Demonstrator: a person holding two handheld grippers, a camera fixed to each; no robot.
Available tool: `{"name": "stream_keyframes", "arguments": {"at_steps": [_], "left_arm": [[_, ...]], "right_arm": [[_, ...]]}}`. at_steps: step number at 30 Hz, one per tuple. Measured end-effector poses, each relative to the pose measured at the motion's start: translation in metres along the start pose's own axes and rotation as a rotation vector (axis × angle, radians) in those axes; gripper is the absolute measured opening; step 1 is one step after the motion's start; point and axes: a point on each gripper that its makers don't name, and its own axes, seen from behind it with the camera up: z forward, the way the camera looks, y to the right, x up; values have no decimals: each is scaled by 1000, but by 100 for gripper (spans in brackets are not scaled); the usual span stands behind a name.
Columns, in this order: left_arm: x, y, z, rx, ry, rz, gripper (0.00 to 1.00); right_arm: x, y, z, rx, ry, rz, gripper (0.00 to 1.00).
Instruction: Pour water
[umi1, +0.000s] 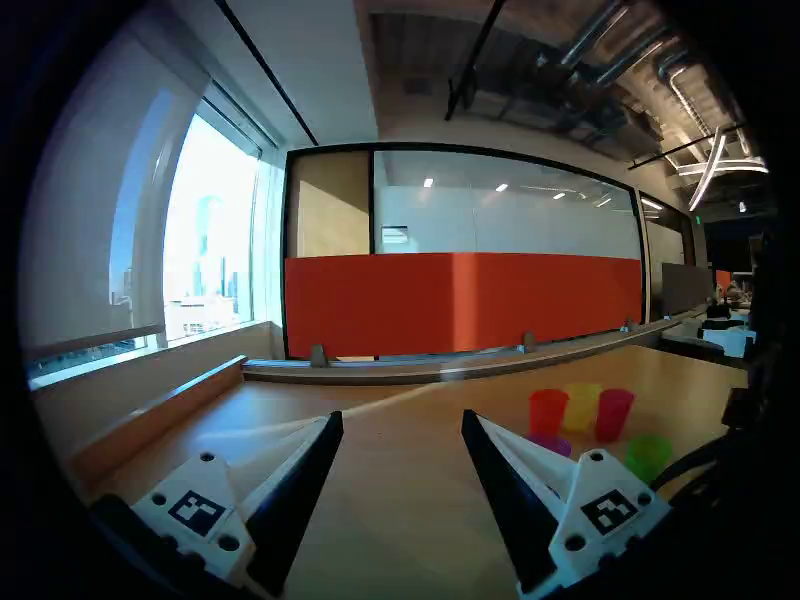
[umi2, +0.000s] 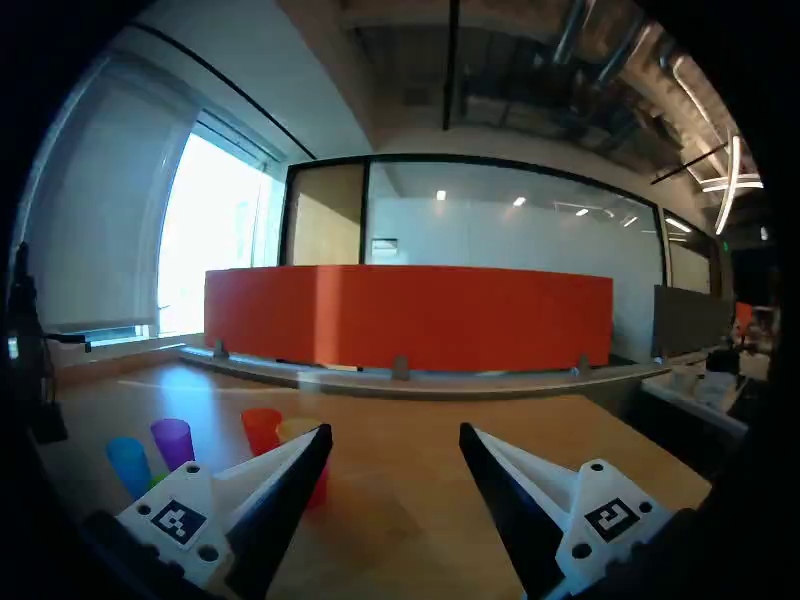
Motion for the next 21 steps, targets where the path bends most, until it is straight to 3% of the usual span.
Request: {"name": "stream_keyframes", "arguments": {"at_steps": [5,12,21], "left_arm": [[1,1,5,5,18,-18,88],[4,13,12,-15,37,2,88],[-3,10,14,14,63,-8,88]], "right_arm": [[-1,3,-1,-32,17,-9,99],[4,9,1,-65,33,-4,99],[-1,13,6,-81,11,43,99]]}}
